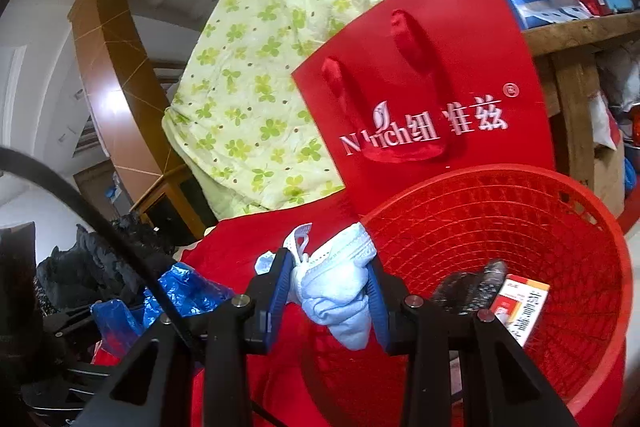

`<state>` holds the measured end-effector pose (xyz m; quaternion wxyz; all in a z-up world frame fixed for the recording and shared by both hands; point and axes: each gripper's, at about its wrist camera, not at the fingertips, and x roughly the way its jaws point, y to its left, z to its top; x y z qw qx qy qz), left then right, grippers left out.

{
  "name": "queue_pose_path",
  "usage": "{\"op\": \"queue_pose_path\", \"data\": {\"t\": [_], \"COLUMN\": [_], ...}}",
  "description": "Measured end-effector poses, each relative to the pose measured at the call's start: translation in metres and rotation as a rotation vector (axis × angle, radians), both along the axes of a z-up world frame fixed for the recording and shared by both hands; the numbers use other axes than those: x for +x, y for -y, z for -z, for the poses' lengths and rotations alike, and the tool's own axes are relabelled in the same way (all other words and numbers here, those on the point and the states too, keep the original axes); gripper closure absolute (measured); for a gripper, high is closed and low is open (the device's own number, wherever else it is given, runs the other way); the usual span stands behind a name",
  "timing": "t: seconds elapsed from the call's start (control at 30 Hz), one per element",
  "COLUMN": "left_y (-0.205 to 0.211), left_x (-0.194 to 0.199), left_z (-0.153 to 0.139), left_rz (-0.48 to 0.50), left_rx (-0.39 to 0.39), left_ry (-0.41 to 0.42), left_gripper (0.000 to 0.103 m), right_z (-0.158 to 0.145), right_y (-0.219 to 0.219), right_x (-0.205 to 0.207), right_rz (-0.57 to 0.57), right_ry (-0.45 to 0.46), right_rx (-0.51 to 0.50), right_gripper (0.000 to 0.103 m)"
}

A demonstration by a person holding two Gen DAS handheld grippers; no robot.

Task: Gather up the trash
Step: 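Lower both grippers over the red basket and release the blue bag and tissue, then withdraw both grippers from the basket back over the bed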

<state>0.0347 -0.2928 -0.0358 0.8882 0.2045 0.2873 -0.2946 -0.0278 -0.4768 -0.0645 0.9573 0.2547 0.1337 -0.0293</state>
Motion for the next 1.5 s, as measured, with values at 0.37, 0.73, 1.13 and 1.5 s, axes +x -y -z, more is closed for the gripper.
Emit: {"op": "queue_pose_path", "data": {"t": [0.37, 0.73, 1.13, 1.5], "left_y": [0.033, 0.074, 0.098, 0.044], "left_x": [-0.002, -0.003, -0.006, -0.004], "left_z": [-0.008, 0.005, 0.029, 0.041], "left_rz": [0.112, 0.191, 0.217, 0.141], "left_rx": [-0.067, -0.090, -0.042, -0.045], "left_ry": [-0.027, -0.110, -0.143, -0.120], "left_gripper": [0.039, 0.039, 0.037, 0.036], "right_z": [0.007, 0.022, 0.029, 0.007], "right_y": [0.051, 0.091, 0.107, 0.076], "right_x": [-0.023, -0.041, -0.053, -0.045], "right_rz": [0.166, 0.267, 0.317, 0.302], "right_ry": [-0.003, -0.022, -0.014, 0.043], "right_rx": [0.130, 0.275, 0.344, 0.191], "right_gripper": [0.064, 0.063, 0.034, 0.034]}}
